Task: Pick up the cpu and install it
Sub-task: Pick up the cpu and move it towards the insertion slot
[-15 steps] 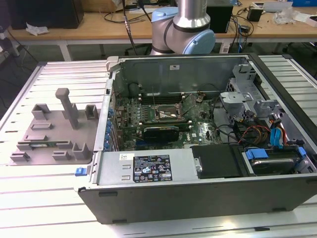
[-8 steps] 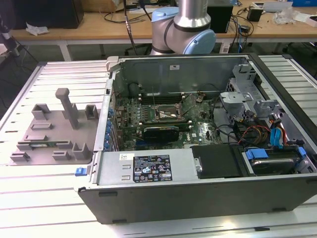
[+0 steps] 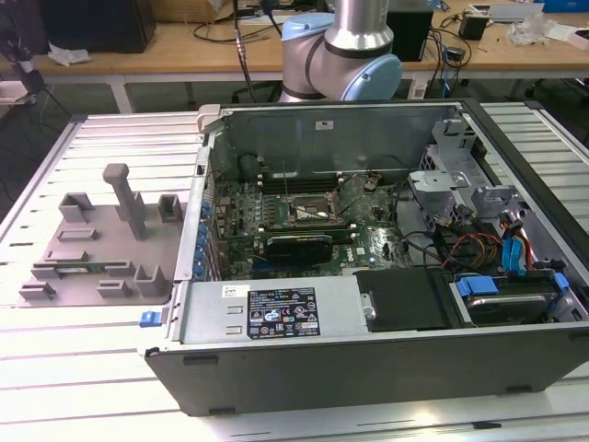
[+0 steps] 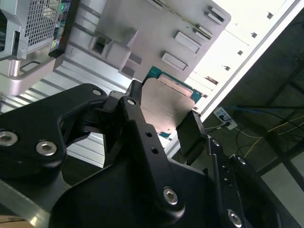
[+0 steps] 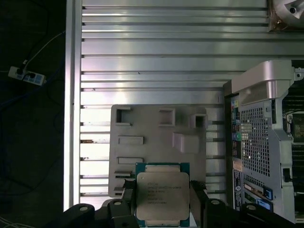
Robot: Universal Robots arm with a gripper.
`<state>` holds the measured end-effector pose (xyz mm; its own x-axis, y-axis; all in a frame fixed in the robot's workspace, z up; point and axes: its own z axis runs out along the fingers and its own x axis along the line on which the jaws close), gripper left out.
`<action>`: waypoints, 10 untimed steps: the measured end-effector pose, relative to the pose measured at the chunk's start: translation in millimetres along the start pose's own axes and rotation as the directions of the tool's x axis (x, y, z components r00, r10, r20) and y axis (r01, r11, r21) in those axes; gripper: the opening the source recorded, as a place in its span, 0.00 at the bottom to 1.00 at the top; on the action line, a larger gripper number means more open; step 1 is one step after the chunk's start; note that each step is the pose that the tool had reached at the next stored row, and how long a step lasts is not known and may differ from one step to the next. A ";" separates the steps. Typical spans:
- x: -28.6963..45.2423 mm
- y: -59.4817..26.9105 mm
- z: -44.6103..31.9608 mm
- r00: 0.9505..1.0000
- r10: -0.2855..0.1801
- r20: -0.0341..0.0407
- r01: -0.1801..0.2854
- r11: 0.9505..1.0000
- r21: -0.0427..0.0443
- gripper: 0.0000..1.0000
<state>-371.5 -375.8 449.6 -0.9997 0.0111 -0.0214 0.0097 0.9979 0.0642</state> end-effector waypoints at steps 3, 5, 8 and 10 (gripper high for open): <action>-3.8 0.0 0.1 1.000 0.000 0.000 0.000 1.000 0.000 0.54; -7.0 0.1 0.1 1.000 0.000 0.000 0.000 1.000 0.000 0.54; -12.1 0.1 0.2 1.000 0.000 0.000 0.000 1.000 0.000 0.54; -18.3 0.2 0.4 1.000 0.000 0.000 0.000 1.000 0.000 0.54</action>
<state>-353.2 -375.7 449.6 -0.9997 0.0112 -0.0214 0.0098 0.9979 0.0642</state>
